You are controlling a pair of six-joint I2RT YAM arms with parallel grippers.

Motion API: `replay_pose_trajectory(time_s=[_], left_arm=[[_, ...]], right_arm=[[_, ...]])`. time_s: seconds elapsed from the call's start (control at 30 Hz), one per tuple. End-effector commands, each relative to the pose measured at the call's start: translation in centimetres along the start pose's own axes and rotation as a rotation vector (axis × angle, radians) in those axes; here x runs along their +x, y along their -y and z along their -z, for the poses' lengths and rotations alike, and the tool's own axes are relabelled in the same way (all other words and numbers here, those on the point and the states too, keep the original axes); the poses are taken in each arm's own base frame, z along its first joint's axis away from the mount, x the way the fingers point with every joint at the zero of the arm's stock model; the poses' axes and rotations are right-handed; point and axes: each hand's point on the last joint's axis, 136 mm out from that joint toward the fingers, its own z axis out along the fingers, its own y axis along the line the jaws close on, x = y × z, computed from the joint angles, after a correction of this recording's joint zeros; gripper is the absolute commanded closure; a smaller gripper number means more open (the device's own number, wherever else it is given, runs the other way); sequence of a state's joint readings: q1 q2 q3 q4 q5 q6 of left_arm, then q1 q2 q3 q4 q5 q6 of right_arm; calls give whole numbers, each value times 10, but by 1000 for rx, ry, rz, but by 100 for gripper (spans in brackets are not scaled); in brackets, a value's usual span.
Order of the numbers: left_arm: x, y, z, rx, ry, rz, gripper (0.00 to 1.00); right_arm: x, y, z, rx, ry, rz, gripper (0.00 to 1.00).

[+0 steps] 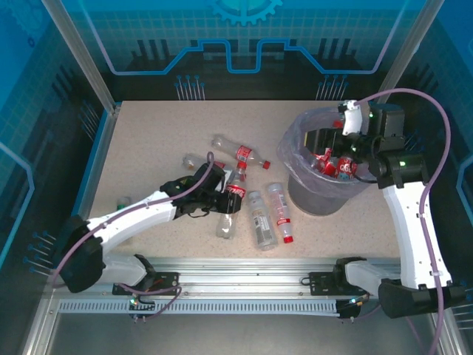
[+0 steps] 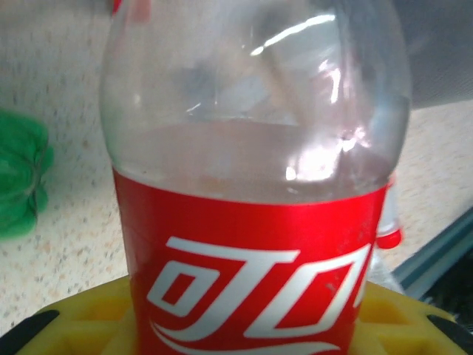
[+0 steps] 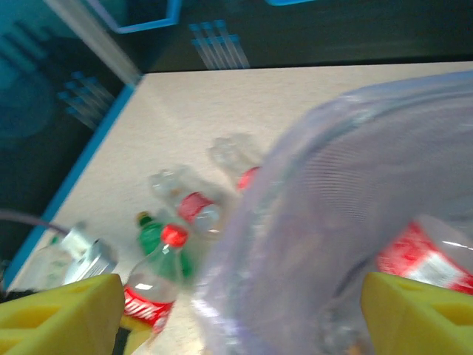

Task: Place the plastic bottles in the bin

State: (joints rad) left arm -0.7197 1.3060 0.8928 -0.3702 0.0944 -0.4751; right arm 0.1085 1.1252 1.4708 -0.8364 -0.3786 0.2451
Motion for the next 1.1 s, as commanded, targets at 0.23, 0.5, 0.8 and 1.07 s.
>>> replay_pose_trajectory(time_s=[0.23,0.5,0.8,1.07], left_arm=[[-93,60,78,217,404,-168,62],[-110,83,88,316,451,-189,62],[-115,86,83,322,446,-190,63],[-121,88,87,333,470,-178,63]], right_arm=[[20,-83,-45,-283,-84,47,16],[33,-112,-96,-371,-177,31,12],[43,-127,-128,-443,-224,-2,13],[49,-126,-135,-439,-238,-15,24]])
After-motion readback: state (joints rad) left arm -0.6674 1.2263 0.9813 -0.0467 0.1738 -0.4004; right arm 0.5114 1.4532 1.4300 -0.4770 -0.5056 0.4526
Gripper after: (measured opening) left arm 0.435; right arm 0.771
